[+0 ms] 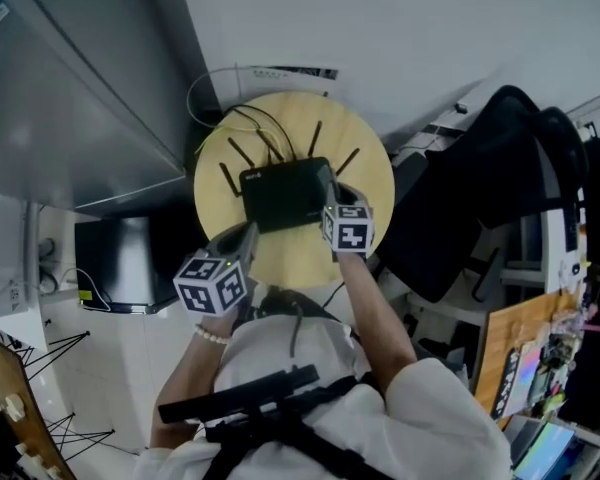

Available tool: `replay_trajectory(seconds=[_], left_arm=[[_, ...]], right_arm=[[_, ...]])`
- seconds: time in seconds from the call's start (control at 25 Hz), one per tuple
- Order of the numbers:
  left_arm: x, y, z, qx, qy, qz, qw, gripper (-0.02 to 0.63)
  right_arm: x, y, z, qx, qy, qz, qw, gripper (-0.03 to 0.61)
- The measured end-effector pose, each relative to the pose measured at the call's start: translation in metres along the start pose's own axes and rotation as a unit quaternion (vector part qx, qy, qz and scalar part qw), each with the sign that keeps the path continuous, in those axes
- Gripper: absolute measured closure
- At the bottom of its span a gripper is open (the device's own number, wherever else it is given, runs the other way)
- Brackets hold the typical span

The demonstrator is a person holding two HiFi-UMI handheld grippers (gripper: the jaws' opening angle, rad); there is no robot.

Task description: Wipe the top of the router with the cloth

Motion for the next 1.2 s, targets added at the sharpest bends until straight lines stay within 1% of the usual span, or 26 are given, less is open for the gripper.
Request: replay_trajectory(seconds=[0.12, 0.24, 0.36, 0.52, 0.72, 0.96, 1.08, 1.2], left_arm=[[0.0, -0.009, 0.004, -0.004, -0.002, 0.01, 0.9999, 0.618], [0.001, -0.015, 0.009, -0.007, -0.012, 0.022, 0.9997, 0.618], [0.0, -0.018, 0.014, -0.01, -0.011, 0.025, 0.9996, 0.618], [-0.002, -0.016, 0.023, -0.019, -0.009, 0.024, 0.9995, 0.618], [-0.002, -0.011, 0.03, -0.026, -0.006, 0.024, 0.9993, 0.618], [0.002, -0.009, 0.032, -0.025, -0.008, 0.033, 0.9991, 0.618], [0.001, -0.008, 0.034, -0.027, -0.005, 0.028, 0.9992, 0.618], [0.0, -0.007, 0.037, -0.03, -0.007, 0.027, 0.9992, 0.618]], right_arm=[[0.004, -0.019, -0.006, 0.018, 0.018, 0.016, 1.0, 0.546], [0.004, -0.036, -0.007, 0.039, 0.051, 0.035, 0.997, 0.546], [0.004, -0.056, -0.003, 0.051, 0.084, 0.053, 0.994, 0.546], [0.005, -0.074, -0.003, 0.08, 0.122, 0.081, 0.986, 0.546], [0.0, -0.086, -0.01, 0.127, 0.167, 0.093, 0.973, 0.546], [0.006, -0.089, -0.008, 0.133, 0.219, 0.114, 0.96, 0.546], [0.005, -0.087, -0.009, 0.143, 0.227, 0.111, 0.957, 0.546], [0.006, -0.09, -0.008, 0.137, 0.207, 0.11, 0.962, 0.546]])
Point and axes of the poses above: the fingertips, and each gripper's own axes: y backward along the fingers, z to its left, x out of its underside, the point moved 2 cm from there along y, backward along the fingers, and after that the axes turned 8 degrees about y, right-handed, at the moved point
